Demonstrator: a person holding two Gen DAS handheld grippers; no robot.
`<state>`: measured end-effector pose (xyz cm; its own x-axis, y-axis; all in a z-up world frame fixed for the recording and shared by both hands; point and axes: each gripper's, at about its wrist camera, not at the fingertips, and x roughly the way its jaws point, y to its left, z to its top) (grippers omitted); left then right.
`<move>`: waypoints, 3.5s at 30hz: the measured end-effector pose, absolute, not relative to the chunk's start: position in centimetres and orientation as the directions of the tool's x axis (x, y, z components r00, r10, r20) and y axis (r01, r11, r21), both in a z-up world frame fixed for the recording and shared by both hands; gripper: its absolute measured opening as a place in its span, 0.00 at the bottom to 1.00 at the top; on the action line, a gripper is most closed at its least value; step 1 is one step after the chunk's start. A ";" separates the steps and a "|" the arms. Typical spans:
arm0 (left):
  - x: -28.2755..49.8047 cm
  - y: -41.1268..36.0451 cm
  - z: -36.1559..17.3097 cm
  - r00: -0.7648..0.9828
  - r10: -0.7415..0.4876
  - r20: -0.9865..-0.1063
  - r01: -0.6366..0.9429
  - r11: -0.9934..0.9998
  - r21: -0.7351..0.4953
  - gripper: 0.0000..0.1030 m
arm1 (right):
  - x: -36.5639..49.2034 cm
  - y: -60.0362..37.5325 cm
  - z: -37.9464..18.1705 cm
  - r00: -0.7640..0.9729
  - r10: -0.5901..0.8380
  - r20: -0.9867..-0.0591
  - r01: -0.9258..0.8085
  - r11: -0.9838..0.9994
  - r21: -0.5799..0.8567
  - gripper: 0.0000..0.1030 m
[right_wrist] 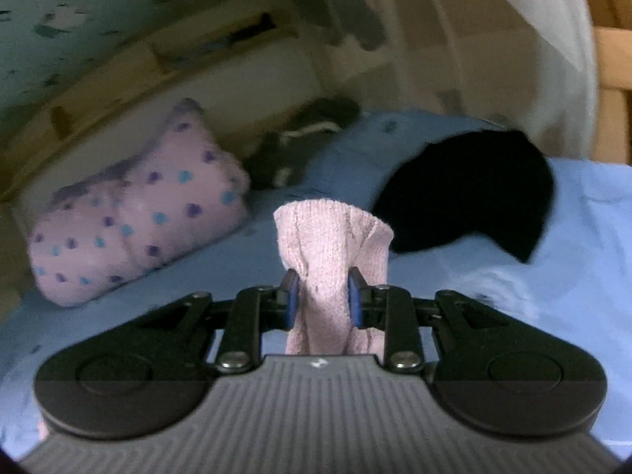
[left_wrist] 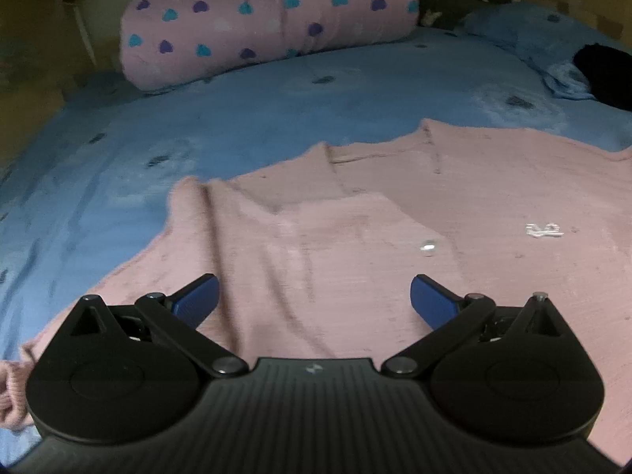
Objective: Fold small clothes
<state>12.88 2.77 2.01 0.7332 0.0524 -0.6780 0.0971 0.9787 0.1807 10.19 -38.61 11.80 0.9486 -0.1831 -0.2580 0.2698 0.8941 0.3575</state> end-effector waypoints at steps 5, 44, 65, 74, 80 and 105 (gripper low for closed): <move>12.7 5.6 1.9 0.721 0.096 -0.686 0.054 0.980 0.194 1.00 | 11.2 -34.1 13.7 0.974 -0.074 -0.212 0.147 0.924 0.354 0.28; 12.7 11.5 2.9 0.737 0.138 -0.662 -0.048 0.987 0.151 1.00 | 15.9 -12.0 5.1 0.733 0.488 -0.473 -0.370 0.870 0.324 0.70; 22.2 2.7 2.0 0.731 -0.062 -0.680 0.253 0.950 0.185 0.71 | 17.5 -26.8 1.8 0.799 0.200 -0.567 -0.002 0.944 0.330 0.70; 25.2 2.8 -0.1 0.661 -0.107 -0.743 0.339 0.926 0.169 0.50 | 17.5 -28.1 1.8 0.832 0.084 -0.549 0.068 0.966 0.250 0.70; 25.5 2.5 -0.2 0.608 -0.134 -0.783 0.347 0.932 0.110 0.20 | 17.9 -29.1 1.5 0.838 0.057 -0.543 0.110 0.956 0.271 0.70; 20.0 10.0 1.3 0.674 0.071 -0.735 -0.035 0.997 0.063 0.10 | 19.0 -29.2 -0.1 0.786 -0.009 -0.618 0.150 0.973 0.177 0.70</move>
